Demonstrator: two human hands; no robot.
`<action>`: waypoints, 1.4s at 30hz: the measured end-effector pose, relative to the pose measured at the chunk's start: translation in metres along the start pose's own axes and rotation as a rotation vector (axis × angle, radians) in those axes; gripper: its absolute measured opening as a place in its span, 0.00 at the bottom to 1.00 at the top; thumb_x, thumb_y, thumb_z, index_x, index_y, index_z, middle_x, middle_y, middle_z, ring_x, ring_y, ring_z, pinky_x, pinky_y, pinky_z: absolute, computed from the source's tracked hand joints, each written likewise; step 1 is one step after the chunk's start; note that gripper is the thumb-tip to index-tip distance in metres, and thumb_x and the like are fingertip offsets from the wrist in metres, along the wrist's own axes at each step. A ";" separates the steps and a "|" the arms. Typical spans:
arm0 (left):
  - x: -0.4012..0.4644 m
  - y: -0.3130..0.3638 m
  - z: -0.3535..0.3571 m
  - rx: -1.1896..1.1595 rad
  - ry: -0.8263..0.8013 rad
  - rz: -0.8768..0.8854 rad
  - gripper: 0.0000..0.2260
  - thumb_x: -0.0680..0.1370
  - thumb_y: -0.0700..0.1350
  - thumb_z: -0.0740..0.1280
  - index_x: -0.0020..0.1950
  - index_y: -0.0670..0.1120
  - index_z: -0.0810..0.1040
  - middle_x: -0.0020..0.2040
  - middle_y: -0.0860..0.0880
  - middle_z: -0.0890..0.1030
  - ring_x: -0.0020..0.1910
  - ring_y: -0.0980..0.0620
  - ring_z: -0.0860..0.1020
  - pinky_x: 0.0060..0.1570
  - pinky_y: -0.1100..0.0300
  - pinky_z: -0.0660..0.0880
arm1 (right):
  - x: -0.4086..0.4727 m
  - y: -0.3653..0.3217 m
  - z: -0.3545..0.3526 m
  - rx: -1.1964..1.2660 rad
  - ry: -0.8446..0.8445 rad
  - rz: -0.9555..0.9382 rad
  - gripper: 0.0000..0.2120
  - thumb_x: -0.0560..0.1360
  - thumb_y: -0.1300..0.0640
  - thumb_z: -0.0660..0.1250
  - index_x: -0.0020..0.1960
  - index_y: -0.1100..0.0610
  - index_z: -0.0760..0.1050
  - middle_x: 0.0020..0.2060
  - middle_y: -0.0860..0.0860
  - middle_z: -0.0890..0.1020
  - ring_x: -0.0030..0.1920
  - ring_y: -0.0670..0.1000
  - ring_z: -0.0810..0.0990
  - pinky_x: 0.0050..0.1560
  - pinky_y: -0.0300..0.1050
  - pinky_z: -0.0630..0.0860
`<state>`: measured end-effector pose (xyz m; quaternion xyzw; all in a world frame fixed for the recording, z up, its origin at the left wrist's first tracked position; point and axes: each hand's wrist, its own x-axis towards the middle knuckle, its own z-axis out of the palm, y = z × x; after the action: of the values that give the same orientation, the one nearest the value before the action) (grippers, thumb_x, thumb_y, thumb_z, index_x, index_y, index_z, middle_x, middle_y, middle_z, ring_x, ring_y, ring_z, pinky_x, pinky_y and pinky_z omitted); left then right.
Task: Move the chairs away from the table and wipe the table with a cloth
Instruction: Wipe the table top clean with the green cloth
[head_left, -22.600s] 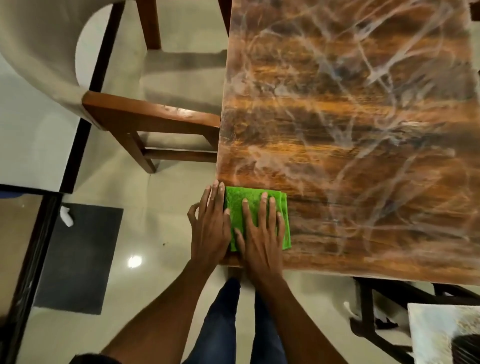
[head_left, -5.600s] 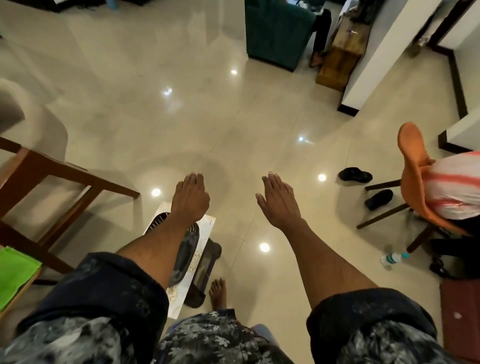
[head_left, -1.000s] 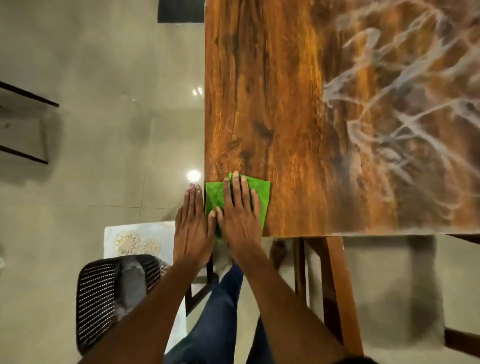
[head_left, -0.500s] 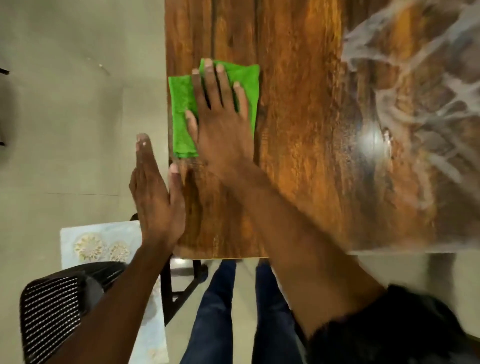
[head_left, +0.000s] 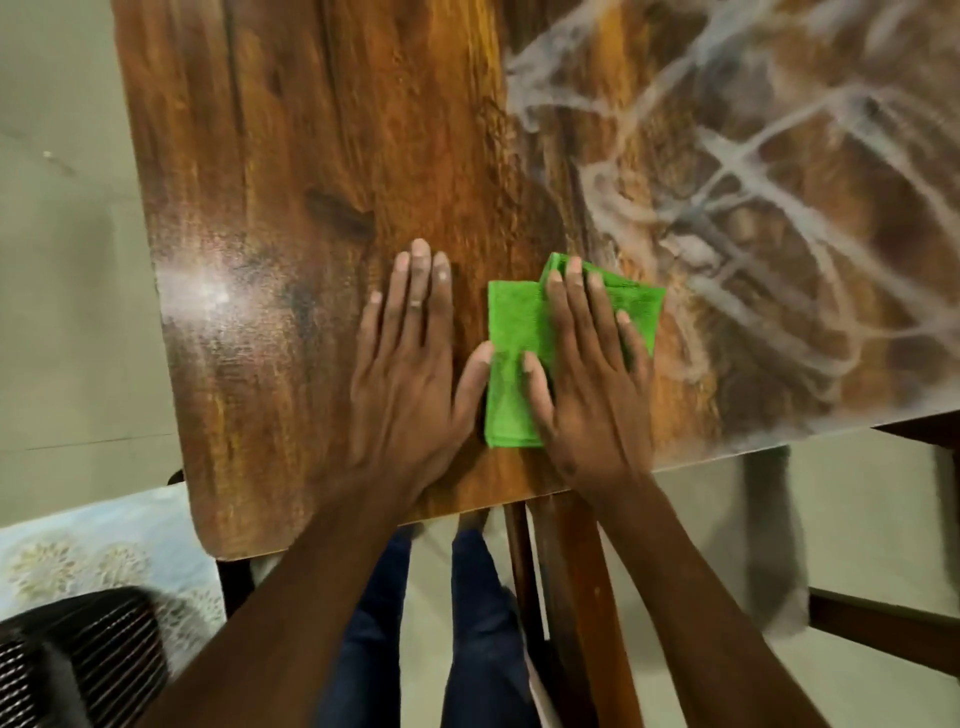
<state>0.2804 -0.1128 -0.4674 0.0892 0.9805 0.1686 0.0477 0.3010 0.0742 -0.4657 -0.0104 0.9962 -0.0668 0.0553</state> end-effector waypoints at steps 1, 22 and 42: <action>0.007 0.008 0.006 0.002 0.007 0.004 0.34 0.88 0.60 0.50 0.87 0.42 0.45 0.87 0.44 0.45 0.86 0.48 0.44 0.85 0.47 0.46 | -0.007 0.013 -0.001 -0.003 0.001 -0.003 0.34 0.87 0.44 0.54 0.87 0.53 0.45 0.87 0.50 0.47 0.86 0.49 0.45 0.84 0.57 0.52; 0.024 0.024 0.026 0.095 0.036 -0.053 0.31 0.88 0.56 0.48 0.87 0.42 0.48 0.87 0.44 0.46 0.86 0.50 0.44 0.85 0.48 0.47 | 0.195 0.018 -0.010 0.000 0.105 -0.198 0.33 0.87 0.42 0.44 0.87 0.57 0.50 0.86 0.54 0.52 0.86 0.53 0.50 0.84 0.56 0.51; 0.023 0.024 0.026 0.098 0.066 -0.024 0.30 0.88 0.52 0.50 0.86 0.39 0.50 0.87 0.42 0.49 0.87 0.48 0.46 0.85 0.46 0.49 | 0.074 0.034 -0.010 0.041 0.055 -0.196 0.33 0.87 0.43 0.49 0.87 0.56 0.46 0.87 0.52 0.48 0.86 0.51 0.45 0.85 0.53 0.49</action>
<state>0.2647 -0.0774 -0.4847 0.0743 0.9896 0.1226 0.0129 0.2261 0.1073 -0.4685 -0.1049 0.9899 -0.0928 0.0213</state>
